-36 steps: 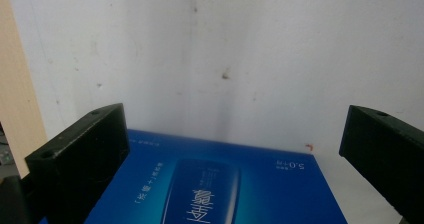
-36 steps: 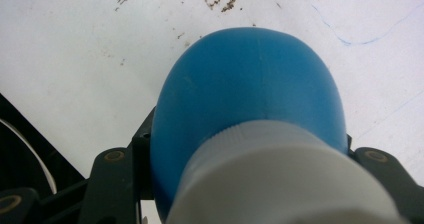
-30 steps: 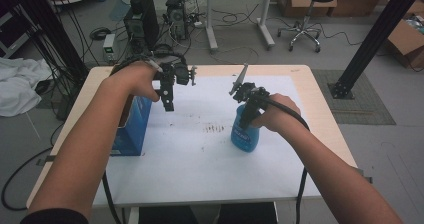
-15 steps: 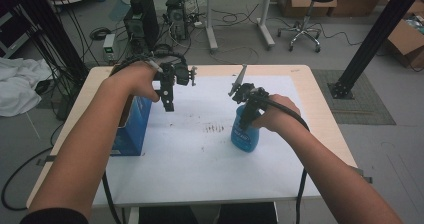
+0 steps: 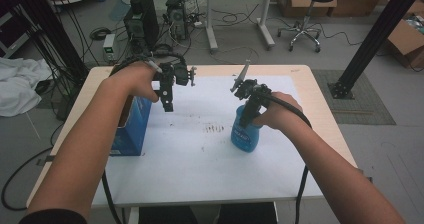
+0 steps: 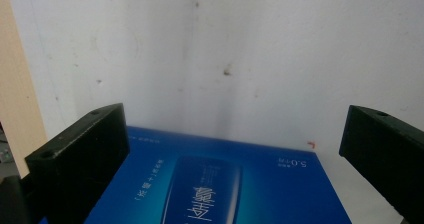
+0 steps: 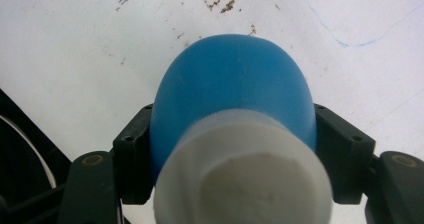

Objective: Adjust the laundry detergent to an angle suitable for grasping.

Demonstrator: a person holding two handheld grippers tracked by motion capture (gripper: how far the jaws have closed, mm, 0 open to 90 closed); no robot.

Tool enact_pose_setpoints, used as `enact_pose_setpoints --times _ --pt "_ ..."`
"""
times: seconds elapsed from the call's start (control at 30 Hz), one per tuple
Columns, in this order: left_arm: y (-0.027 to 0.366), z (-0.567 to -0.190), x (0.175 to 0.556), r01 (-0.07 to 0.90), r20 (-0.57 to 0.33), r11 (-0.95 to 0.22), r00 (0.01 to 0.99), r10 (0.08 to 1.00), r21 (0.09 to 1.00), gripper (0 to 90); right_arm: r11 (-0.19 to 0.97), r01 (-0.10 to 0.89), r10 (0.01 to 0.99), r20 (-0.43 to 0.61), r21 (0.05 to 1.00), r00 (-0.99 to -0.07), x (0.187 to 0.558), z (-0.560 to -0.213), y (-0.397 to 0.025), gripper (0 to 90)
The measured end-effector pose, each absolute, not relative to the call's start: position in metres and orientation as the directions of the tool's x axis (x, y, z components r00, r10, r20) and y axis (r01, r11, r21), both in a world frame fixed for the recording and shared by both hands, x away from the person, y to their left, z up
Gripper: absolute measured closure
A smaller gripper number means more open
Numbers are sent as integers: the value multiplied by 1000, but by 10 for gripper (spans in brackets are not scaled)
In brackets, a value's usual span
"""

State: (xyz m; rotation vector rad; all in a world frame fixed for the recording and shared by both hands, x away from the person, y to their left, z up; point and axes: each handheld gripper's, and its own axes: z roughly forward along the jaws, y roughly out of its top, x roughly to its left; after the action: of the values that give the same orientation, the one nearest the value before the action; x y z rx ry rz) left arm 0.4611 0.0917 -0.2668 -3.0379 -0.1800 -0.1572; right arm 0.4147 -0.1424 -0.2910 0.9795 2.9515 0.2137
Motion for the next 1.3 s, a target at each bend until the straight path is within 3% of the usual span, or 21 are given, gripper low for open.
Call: enact_pose_setpoints --times 1.3 --pt "92 -266 459 130 107 -987 987 120 -92 1 824 552 558 -11 128 -830 408 -279 -140 74"
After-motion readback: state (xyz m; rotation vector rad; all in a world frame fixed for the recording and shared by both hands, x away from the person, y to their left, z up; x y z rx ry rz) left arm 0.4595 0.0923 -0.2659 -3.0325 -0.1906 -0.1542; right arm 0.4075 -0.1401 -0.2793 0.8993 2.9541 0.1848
